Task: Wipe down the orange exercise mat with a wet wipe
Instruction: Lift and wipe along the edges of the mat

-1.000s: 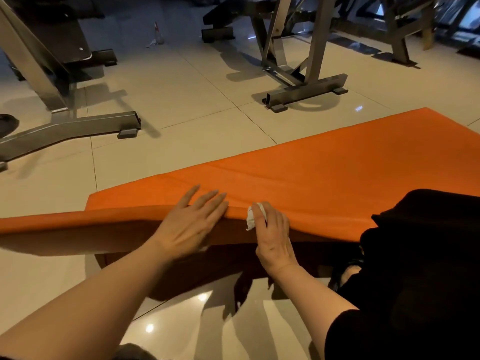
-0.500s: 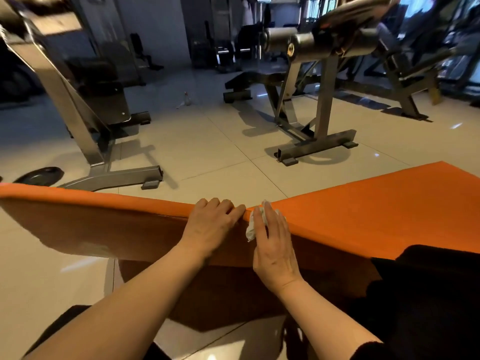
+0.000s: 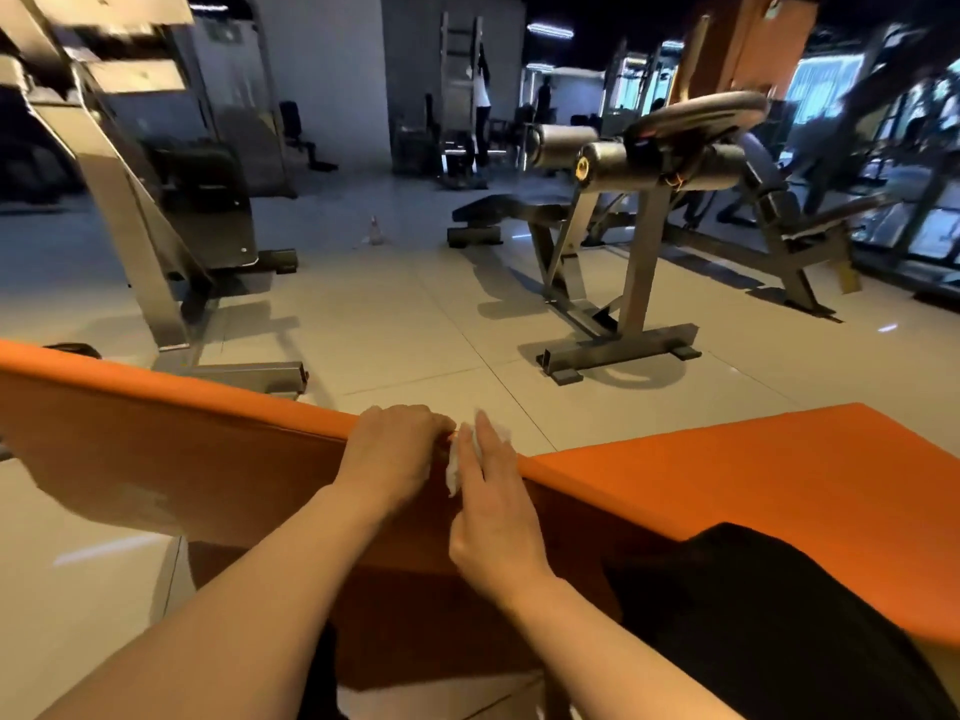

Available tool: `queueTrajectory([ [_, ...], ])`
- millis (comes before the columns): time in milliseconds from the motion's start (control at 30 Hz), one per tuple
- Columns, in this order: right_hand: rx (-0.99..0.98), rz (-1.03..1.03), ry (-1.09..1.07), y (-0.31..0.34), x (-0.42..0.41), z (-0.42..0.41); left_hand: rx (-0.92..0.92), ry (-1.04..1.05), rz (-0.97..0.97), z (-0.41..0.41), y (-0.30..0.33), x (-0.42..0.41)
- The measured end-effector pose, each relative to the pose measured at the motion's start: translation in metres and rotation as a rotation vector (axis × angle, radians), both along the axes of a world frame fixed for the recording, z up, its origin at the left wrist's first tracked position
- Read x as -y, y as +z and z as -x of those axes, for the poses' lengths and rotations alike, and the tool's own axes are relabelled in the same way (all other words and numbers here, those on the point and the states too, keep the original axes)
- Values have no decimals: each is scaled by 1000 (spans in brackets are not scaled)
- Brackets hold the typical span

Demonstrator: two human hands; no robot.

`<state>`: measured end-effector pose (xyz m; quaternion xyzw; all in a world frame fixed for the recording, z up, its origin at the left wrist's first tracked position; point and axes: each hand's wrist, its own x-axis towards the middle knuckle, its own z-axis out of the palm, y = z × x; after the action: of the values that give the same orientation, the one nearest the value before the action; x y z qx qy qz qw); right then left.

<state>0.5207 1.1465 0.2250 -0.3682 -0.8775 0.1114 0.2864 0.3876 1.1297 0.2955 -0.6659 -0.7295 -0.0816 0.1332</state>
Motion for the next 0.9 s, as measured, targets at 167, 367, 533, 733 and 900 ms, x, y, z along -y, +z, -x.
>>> queueTrajectory([
  [167, 106, -45, -48, -20, -21, -14, 51, -37, 48, 3, -13, -21],
  [367, 61, -11, -160, -40, -20, -26, 17, -71, 52, 1, -20, -39],
  [533, 176, -119, -80, -35, -26, -28, 3, -119, 43, 4, -13, -46],
  [733, 147, -76, -369, -57, -32, -62, 30, -187, 22, 4, -20, -48],
  [900, 111, -51, -504, -68, -40, -59, -43, -243, -15, 7, -29, -46],
])
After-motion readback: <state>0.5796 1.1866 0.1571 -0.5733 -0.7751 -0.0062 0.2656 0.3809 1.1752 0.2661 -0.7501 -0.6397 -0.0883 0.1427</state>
